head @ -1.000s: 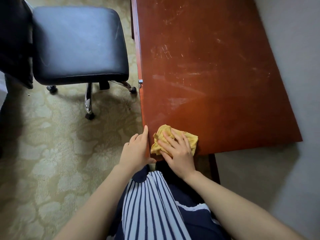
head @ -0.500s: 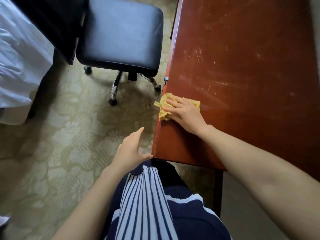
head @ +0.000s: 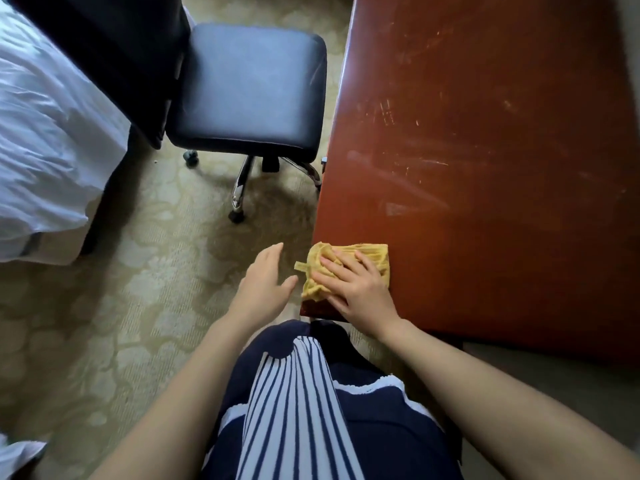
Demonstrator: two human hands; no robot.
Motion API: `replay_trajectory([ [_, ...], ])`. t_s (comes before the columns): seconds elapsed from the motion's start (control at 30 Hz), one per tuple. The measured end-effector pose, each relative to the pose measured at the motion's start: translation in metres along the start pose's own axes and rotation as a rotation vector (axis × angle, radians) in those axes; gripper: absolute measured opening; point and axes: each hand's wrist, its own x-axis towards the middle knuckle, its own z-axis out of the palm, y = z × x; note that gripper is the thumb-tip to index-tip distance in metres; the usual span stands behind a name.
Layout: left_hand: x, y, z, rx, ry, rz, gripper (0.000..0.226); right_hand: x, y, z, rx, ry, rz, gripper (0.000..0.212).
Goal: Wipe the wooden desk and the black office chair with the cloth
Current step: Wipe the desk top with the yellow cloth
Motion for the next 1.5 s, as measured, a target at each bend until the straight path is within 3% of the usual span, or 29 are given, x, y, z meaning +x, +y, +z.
replay_trajectory([
  [0.2, 0.022, 0.032, 0.017, 0.161, -0.144, 0.099, 0.104, -0.070, 0.019, -0.004, -0.044, 0.063, 0.007, 0.035],
  [0.37, 0.039, 0.047, 0.026, 0.582, -0.215, 0.230, 0.130, -0.118, 0.044, -0.017, -0.025, 0.103, 0.307, 0.041],
  [0.57, 0.050, 0.051, 0.021, 0.716, -0.290, 0.297, 0.115, -0.134, 0.086, -0.045, -0.038, 0.241, 0.703, 0.036],
  [0.87, 0.060, 0.046, 0.009, 0.574, -0.388, 0.373, 0.097, -0.037, 0.121, -0.069, -0.074, 0.170, 1.020, 0.040],
  [1.07, 0.062, 0.043, 0.006, 0.615, -0.359, 0.410, 0.093, 0.044, 0.096, -0.063, -0.075, -0.028, 0.993, 0.047],
  [1.2, 0.066, 0.041, 0.004, 0.607, -0.350, 0.430, 0.089, 0.074, 0.066, -0.051, -0.098, -0.090, 0.749, 0.047],
  [1.3, 0.069, 0.038, 0.000, 0.606, -0.356, 0.440, 0.084, 0.072, 0.046, -0.038, -0.067, -0.023, 0.611, 0.044],
  [1.5, 0.067, 0.029, -0.004, 0.573, -0.328, 0.442, 0.078, 0.028, -0.002, -0.010, 0.048, 0.247, 0.737, 0.037],
])
